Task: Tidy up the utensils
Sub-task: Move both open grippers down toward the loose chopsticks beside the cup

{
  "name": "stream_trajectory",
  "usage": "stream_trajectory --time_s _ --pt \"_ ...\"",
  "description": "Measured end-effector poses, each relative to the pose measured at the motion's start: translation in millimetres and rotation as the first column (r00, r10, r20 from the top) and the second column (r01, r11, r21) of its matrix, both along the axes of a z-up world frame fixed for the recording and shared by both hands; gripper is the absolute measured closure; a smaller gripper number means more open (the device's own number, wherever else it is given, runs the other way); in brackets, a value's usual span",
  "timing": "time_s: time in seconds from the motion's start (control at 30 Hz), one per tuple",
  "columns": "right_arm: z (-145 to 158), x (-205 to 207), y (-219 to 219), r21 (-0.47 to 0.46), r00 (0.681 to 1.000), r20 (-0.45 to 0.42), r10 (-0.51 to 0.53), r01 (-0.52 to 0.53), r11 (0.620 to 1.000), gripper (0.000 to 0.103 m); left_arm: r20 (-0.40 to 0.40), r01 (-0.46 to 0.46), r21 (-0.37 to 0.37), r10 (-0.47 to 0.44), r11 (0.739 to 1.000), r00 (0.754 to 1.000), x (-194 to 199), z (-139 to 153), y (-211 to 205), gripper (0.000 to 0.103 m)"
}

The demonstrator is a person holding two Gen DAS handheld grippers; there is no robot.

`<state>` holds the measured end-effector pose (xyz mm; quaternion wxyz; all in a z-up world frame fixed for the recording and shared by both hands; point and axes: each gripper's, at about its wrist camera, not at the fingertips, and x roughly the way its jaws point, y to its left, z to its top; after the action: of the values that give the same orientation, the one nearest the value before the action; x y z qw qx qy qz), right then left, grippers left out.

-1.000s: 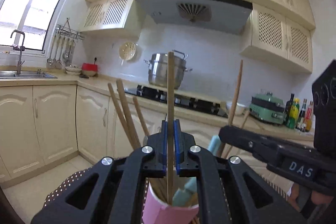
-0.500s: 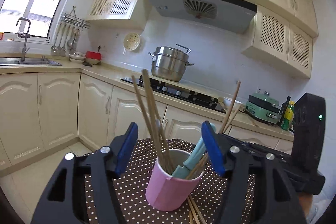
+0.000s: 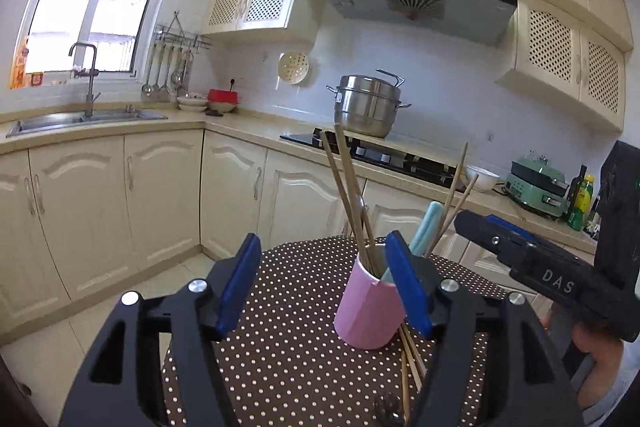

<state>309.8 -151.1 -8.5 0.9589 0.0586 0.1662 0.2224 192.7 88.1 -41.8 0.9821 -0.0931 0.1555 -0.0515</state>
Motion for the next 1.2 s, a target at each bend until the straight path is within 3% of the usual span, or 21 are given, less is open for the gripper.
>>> stream_trajectory --time_s 0.33,0.63,0.97,1.2 --pt "18 -38 -4 0.002 0.997 0.062 -0.035 0.034 0.999 0.025 -0.074 0.016 -0.023 -0.017 1.000 0.997 -17 -4 5 0.039" --pt "6 -62 -14 -0.061 0.995 0.047 -0.083 0.086 0.994 0.024 -0.119 0.050 0.000 -0.050 0.999 0.992 -30 -10 -9 0.037" --pt "-35 -67 -31 -0.105 0.987 -0.085 -0.135 0.126 0.987 0.023 -0.244 0.105 0.008 -0.100 0.994 0.965 -28 -29 -24 0.034" --pt "-79 -56 -33 -0.172 0.959 -0.242 -0.150 0.110 0.979 0.023 -0.379 0.147 -0.014 -0.141 0.989 0.914 -12 -56 -33 0.034"
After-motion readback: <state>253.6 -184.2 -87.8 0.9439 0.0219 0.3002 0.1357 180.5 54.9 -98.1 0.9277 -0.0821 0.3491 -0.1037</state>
